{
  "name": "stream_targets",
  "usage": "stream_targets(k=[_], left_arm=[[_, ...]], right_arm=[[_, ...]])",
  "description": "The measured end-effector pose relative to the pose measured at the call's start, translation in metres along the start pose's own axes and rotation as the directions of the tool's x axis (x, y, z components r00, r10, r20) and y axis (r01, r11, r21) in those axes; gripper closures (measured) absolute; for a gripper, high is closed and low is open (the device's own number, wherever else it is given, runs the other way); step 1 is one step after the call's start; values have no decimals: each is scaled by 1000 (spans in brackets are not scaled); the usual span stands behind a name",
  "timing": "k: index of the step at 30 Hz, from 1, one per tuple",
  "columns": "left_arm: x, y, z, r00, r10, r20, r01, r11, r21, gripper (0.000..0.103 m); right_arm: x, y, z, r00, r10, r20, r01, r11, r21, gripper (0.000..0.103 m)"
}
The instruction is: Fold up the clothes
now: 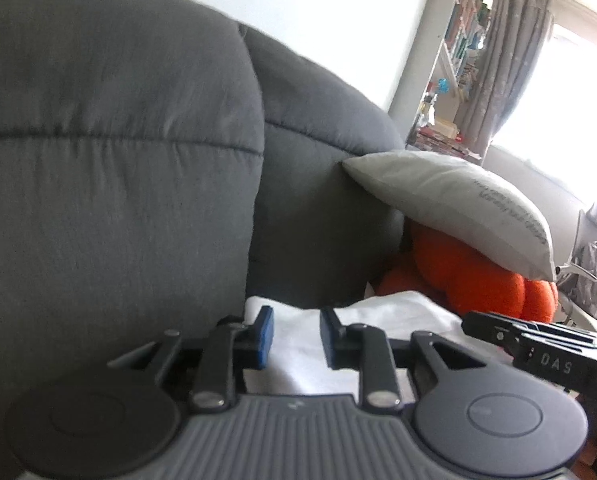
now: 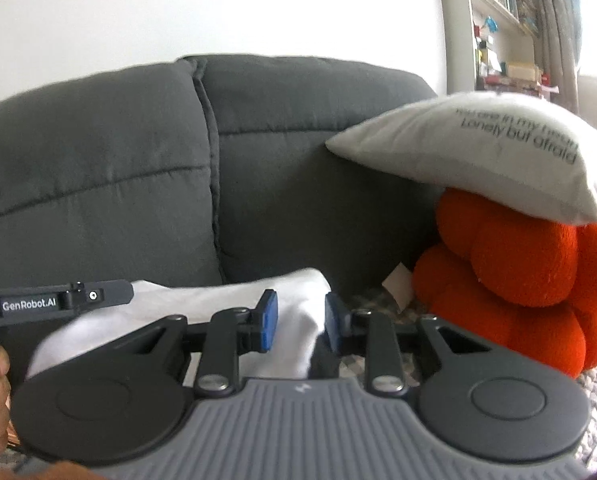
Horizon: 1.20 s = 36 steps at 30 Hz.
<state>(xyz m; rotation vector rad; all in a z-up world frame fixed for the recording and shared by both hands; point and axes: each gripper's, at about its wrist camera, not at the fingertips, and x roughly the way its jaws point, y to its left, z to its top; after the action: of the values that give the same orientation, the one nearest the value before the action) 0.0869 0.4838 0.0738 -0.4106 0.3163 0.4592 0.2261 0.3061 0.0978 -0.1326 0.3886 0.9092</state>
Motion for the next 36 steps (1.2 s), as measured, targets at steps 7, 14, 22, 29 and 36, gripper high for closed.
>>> stream_targets(k=[7, 14, 22, 29, 36], left_arm=[[-37, -14, -4, 1000, -13, -29, 14, 999, 43, 73], [-54, -21, -19, 996, 22, -89, -15, 997, 78, 69], [-83, -31, -27, 984, 53, -168, -44, 997, 57, 60], [-98, -41, -41, 965, 120, -234, -107, 992, 68, 40], [-105, -50, -56, 944, 225, -241, -198, 971, 134, 10]], right_arm=[[-32, 17, -4, 999, 39, -8, -39, 999, -25, 74], [-52, 32, -13, 998, 35, -52, -38, 998, -52, 71], [-71, 43, -17, 991, 25, -130, -31, 999, -38, 70], [-87, 51, -20, 979, 19, -202, -24, 999, -23, 57], [-96, 52, -31, 963, 0, -269, 1, 1000, 3, 33]])
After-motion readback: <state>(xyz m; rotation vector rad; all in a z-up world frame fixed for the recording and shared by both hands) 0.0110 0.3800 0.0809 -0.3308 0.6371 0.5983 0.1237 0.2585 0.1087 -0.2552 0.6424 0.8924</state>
